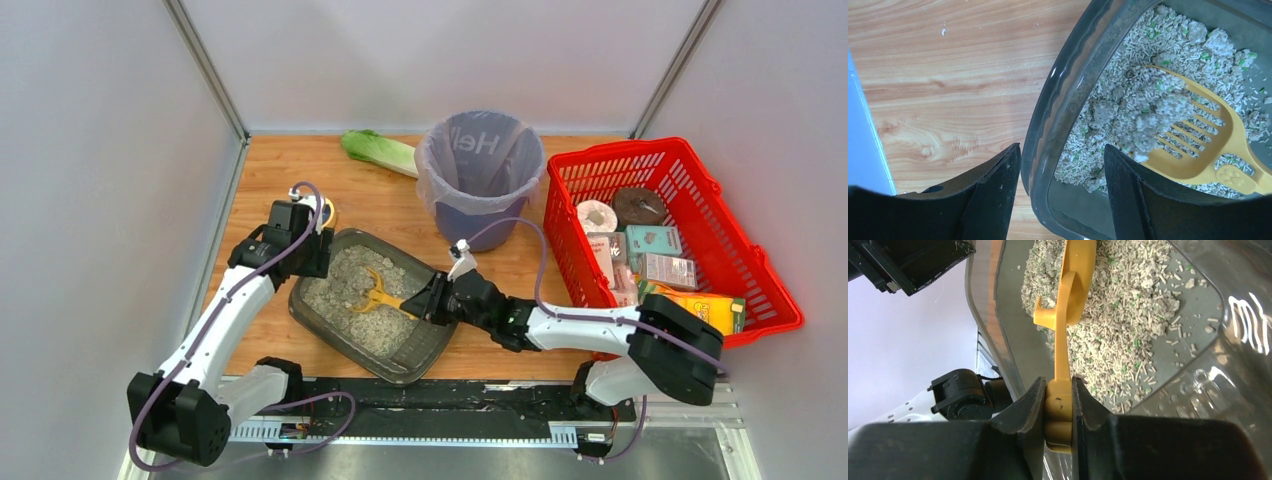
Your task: Clean the litter box
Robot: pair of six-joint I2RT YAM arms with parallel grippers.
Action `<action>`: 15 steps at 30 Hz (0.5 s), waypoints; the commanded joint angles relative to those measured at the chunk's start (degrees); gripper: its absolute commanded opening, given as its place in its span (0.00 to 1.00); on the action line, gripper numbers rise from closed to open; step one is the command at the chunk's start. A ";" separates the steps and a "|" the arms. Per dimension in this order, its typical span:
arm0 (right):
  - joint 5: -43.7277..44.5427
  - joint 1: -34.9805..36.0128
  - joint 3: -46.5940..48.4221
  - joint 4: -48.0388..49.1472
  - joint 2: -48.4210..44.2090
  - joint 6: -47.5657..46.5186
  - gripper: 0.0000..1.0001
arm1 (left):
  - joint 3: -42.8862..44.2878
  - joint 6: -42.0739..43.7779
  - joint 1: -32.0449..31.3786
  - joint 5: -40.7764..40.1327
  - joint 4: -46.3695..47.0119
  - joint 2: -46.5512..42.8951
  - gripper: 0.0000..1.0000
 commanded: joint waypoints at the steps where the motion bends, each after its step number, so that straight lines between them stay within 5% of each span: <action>1: 1.28 0.32 -2.20 -3.81 -6.34 0.57 0.00 | 0.72 0.20 -0.26 -1.63 2.08 -3.15 0.71; 11: 0.85 -0.38 -9.76 -0.74 -15.31 3.56 0.00 | 1.24 -0.24 -0.26 -0.68 4.36 -5.53 0.71; 15: -3.10 -3.54 -13.97 9.32 -18.04 7.59 0.00 | 4.84 -1.20 -0.26 3.54 4.90 -5.09 0.71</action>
